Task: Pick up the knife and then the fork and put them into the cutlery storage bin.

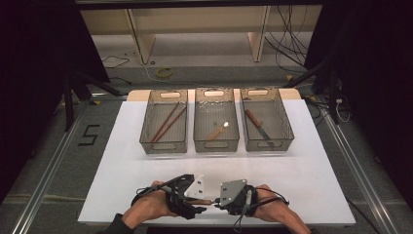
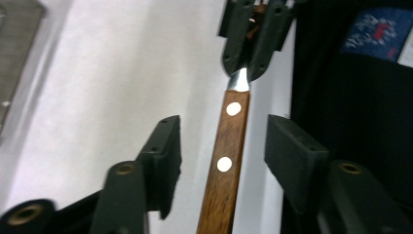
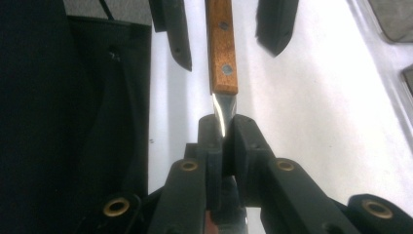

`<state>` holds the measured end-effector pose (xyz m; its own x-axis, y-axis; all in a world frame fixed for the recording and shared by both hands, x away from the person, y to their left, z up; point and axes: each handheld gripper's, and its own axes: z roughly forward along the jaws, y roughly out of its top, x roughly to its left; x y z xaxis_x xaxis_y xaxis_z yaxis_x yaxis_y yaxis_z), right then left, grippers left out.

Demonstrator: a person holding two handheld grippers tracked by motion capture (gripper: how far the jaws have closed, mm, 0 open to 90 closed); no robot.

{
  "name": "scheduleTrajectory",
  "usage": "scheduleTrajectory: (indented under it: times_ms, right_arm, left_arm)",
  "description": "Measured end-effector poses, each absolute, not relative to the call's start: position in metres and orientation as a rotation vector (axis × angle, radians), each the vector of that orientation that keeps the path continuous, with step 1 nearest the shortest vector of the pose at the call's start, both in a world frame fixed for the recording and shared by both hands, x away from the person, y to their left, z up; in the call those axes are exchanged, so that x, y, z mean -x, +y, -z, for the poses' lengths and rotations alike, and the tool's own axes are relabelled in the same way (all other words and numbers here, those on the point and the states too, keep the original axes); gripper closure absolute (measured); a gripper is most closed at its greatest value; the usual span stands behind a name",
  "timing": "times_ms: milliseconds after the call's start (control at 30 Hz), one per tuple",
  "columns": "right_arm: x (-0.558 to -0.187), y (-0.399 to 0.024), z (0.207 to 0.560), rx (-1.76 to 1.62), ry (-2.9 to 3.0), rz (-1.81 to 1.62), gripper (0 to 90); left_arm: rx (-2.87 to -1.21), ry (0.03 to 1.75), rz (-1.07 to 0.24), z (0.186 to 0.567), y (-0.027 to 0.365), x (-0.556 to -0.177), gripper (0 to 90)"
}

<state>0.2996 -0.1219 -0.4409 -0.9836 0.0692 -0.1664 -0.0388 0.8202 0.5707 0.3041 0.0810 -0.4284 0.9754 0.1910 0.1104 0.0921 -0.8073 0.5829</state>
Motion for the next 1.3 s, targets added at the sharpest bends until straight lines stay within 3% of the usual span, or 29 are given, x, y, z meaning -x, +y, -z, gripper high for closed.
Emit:
scheduleTrajectory:
  times_ms: [233, 367, 633, 1300]
  right_arm:
    - [-0.309, -0.133, 0.436, -0.159, 2.805, -0.917, 84.2]
    - [-0.319, -0.144, 0.429, -0.261, 2.755, -0.937, 89.5]
    - [-0.342, -0.172, 0.407, -0.453, 2.648, -1.007, 89.7]
    - [-0.402, -0.223, 0.377, -0.800, 2.424, -0.930, 89.6]
  left_arm:
    - [-2.339, 0.325, -0.294, 0.416, 0.099, -0.312, 38.2]
    - [-2.238, 0.407, -0.344, 0.410, 0.112, -0.314, 37.2]
    - [-2.122, 0.539, -0.374, 0.411, 0.128, -0.316, 36.1]
    - [-2.068, 0.687, -0.324, 0.433, 0.154, -0.323, 27.6]
